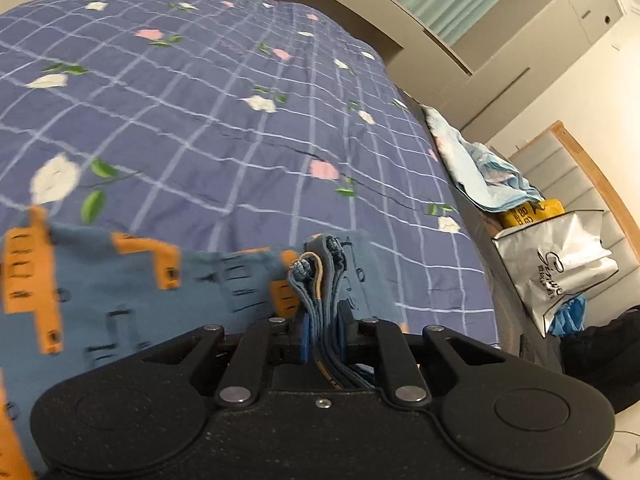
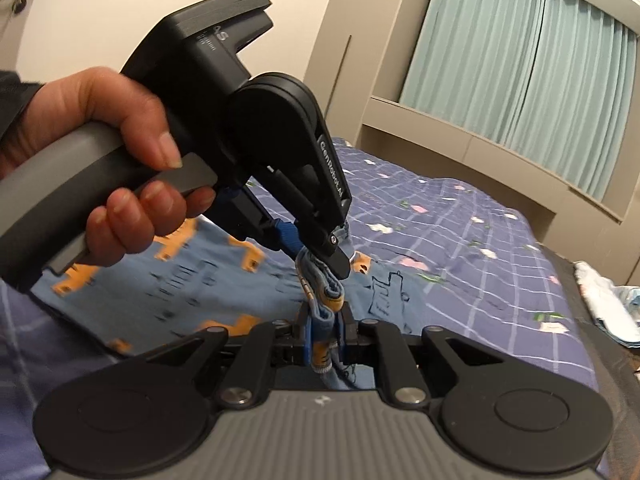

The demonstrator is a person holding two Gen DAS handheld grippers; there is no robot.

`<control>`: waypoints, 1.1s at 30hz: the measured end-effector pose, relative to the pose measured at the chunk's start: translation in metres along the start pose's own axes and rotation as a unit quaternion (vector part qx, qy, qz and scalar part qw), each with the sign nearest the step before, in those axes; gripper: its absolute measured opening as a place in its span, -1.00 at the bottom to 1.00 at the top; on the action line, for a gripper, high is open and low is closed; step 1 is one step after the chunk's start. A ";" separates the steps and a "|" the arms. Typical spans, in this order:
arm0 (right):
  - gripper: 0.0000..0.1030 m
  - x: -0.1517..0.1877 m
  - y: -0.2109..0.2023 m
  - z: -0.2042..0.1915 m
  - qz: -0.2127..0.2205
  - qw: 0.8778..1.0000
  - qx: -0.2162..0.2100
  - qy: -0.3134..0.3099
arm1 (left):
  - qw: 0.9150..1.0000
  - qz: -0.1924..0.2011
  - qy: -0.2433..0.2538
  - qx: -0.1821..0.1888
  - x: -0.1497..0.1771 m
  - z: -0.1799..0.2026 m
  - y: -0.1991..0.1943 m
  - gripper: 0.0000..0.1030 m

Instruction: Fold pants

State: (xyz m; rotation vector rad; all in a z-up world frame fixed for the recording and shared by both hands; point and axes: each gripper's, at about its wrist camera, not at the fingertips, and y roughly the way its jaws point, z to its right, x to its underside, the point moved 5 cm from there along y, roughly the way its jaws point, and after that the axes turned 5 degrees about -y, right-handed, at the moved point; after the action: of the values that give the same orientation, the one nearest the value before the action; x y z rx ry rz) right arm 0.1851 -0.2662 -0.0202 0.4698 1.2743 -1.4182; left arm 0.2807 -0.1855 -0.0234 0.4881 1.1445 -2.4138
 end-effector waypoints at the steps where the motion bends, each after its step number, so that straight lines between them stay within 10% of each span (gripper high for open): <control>1: -0.74 -0.001 0.000 -0.005 -0.002 1.000 -0.007 0.000 | 1.000 0.000 -0.004 -0.003 0.002 -0.006 -0.002 -0.73; 20: -0.74 -0.011 0.005 -0.035 -0.024 0.999 -0.033 0.014 | 0.999 0.017 -0.007 -0.029 0.013 -0.037 -0.030 -0.76; 33: -0.74 -0.039 0.001 -0.091 -0.007 0.992 -0.126 0.008 | 0.997 0.038 -0.024 -0.067 0.023 -0.098 -0.097 -0.76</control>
State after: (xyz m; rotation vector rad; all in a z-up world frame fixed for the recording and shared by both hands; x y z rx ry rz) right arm 0.1654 -0.1696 -0.0187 0.3016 1.4498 -1.2452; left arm 0.2244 -0.0573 -0.0310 0.4215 1.2356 -2.2544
